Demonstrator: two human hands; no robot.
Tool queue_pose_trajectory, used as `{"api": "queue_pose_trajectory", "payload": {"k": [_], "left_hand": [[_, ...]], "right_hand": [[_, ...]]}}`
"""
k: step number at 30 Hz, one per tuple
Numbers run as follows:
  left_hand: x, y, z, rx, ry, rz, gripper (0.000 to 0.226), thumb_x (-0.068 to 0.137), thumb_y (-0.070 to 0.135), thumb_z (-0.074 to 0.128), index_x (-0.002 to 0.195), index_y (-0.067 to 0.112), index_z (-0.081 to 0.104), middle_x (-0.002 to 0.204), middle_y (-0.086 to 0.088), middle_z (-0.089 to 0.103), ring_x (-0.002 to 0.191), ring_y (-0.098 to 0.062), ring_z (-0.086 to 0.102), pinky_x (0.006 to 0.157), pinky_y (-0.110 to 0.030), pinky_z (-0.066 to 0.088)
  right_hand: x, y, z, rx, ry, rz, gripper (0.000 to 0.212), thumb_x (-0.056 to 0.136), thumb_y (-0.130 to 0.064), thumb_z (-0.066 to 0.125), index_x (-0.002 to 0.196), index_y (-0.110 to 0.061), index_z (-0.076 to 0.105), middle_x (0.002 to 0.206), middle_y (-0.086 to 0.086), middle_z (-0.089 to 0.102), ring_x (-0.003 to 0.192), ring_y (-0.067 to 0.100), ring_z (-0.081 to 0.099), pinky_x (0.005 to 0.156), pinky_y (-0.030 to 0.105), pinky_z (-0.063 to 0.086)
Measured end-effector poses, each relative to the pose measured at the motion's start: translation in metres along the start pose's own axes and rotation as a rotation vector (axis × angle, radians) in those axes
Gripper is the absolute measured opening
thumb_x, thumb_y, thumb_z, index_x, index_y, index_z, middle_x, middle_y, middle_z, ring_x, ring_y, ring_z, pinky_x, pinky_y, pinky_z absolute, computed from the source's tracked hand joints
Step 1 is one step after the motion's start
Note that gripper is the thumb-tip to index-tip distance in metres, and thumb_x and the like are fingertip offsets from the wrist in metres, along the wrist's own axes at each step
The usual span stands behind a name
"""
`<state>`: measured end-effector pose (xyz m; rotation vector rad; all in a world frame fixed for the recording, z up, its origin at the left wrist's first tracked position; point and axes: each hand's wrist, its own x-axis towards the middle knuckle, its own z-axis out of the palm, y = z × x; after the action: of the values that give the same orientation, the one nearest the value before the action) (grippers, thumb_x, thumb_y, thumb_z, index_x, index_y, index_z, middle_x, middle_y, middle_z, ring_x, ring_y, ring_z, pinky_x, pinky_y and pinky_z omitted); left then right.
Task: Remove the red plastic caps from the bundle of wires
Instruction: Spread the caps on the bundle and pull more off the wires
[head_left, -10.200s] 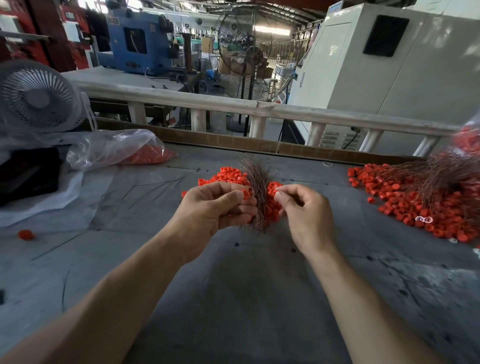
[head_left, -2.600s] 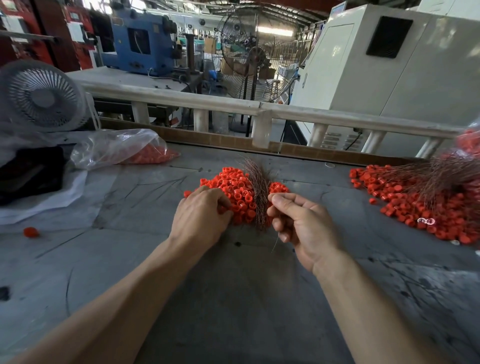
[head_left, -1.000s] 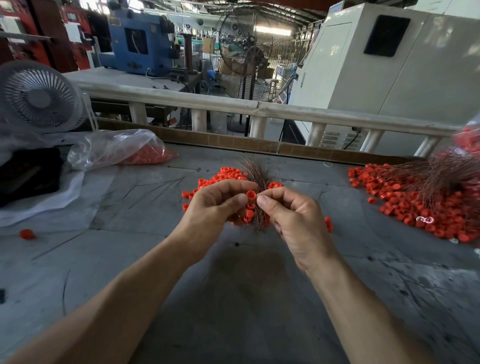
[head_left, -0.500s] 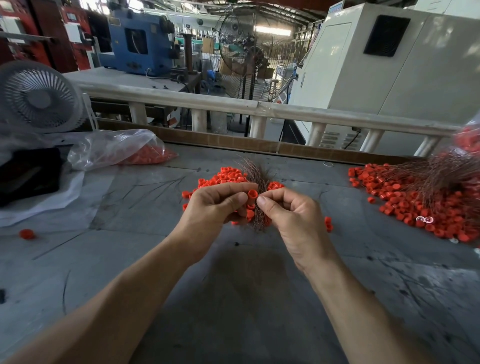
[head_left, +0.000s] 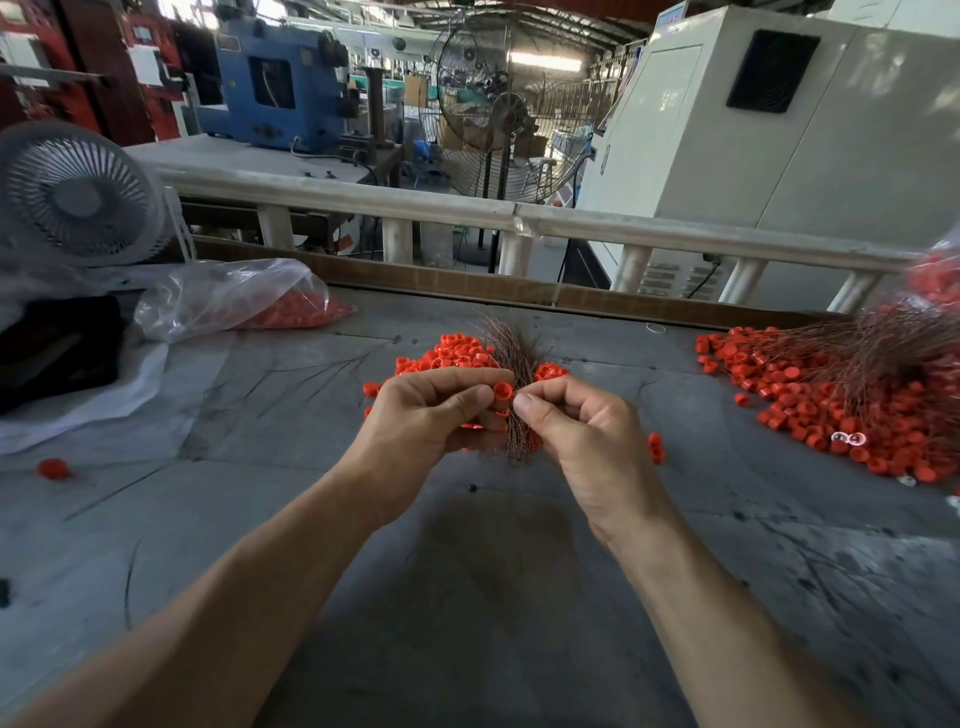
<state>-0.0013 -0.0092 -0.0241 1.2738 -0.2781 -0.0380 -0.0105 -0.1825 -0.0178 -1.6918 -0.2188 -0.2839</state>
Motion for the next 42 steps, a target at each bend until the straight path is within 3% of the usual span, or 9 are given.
{"api": "queue_pose_trajectory", "payload": {"k": [5, 13, 19, 26, 30, 33, 37, 42], "left_hand": [[-0.001, 0.003, 0.002, -0.029, 0.005, -0.009, 0.025, 0.086, 0.010, 0.065, 0.108, 0.005, 0.075, 0.092, -0.016, 0.072, 0.082, -0.024, 0.067, 0.076, -0.035, 0.059], [-0.001, 0.005, 0.004, -0.058, 0.001, -0.033, 0.029, 0.085, 0.012, 0.065, 0.110, -0.002, 0.071, 0.090, -0.017, 0.069, 0.079, -0.023, 0.065, 0.078, -0.038, 0.059], [-0.004, 0.008, 0.007, -0.080, 0.002, -0.022, 0.027, 0.090, 0.009, 0.063, 0.110, -0.008, 0.066, 0.081, -0.015, 0.068, 0.069, -0.020, 0.065, 0.061, -0.028, 0.055], [-0.004, 0.012, 0.007, -0.196, 0.007, -0.070, 0.032, 0.091, 0.007, 0.061, 0.118, -0.011, 0.060, 0.102, -0.026, 0.071, 0.077, -0.024, 0.072, 0.072, -0.034, 0.062], [-0.005, 0.013, 0.006, -0.210, 0.028, -0.077, 0.032, 0.084, 0.013, 0.066, 0.110, -0.005, 0.064, 0.102, -0.027, 0.072, 0.081, -0.026, 0.074, 0.073, -0.031, 0.061], [-0.005, 0.013, 0.006, -0.209, 0.028, -0.086, 0.029, 0.083, 0.014, 0.067, 0.106, -0.002, 0.066, 0.102, -0.027, 0.073, 0.082, -0.027, 0.075, 0.073, -0.032, 0.061], [-0.005, 0.012, 0.006, -0.198, 0.037, -0.101, 0.029, 0.083, 0.015, 0.069, 0.106, -0.002, 0.067, 0.102, -0.027, 0.073, 0.085, -0.029, 0.075, 0.072, -0.030, 0.060], [-0.005, 0.012, 0.005, -0.189, 0.043, -0.115, 0.031, 0.083, 0.015, 0.069, 0.108, -0.003, 0.067, 0.104, -0.028, 0.072, 0.088, -0.031, 0.075, 0.073, -0.031, 0.060]], "right_hand": [[-0.003, -0.006, 0.000, 0.104, -0.067, 0.113, 0.021, 0.100, -0.010, 0.059, 0.085, -0.017, 0.072, 0.054, -0.007, 0.049, 0.043, -0.001, 0.040, 0.041, 0.010, 0.032], [-0.004, -0.009, 0.001, 0.139, -0.115, 0.176, 0.018, 0.103, -0.009, 0.053, 0.103, -0.012, 0.070, 0.065, -0.002, 0.070, 0.047, 0.005, 0.055, 0.039, 0.018, 0.036], [-0.004, -0.005, 0.001, 0.108, -0.163, 0.172, 0.010, 0.101, -0.020, 0.062, 0.103, -0.011, 0.067, 0.074, 0.009, 0.077, 0.051, 0.019, 0.063, 0.038, 0.025, 0.040], [-0.004, -0.004, -0.001, 0.137, -0.157, 0.219, 0.017, 0.101, -0.025, 0.062, 0.101, -0.009, 0.067, 0.082, 0.011, 0.079, 0.062, 0.025, 0.074, 0.038, 0.026, 0.046], [0.005, 0.002, -0.011, -0.263, 0.140, 0.060, 0.016, 0.096, -0.033, 0.066, 0.088, -0.021, 0.073, 0.075, -0.001, 0.075, 0.068, 0.011, 0.071, 0.056, 0.020, 0.048], [0.013, 0.007, -0.031, -0.536, 0.339, 0.040, 0.013, 0.095, -0.026, 0.066, 0.083, -0.023, 0.071, 0.075, -0.009, 0.071, 0.075, 0.013, 0.067, 0.067, 0.026, 0.047], [0.016, 0.016, -0.042, -0.776, 0.293, 0.127, 0.013, 0.093, -0.026, 0.066, 0.081, -0.022, 0.071, 0.079, -0.005, 0.073, 0.078, 0.023, 0.067, 0.067, 0.033, 0.052], [0.016, 0.021, -0.031, -0.880, 0.206, 0.101, 0.004, 0.092, -0.026, 0.069, 0.092, -0.026, 0.073, 0.094, -0.005, 0.072, 0.090, 0.023, 0.068, 0.078, 0.037, 0.057]]}}
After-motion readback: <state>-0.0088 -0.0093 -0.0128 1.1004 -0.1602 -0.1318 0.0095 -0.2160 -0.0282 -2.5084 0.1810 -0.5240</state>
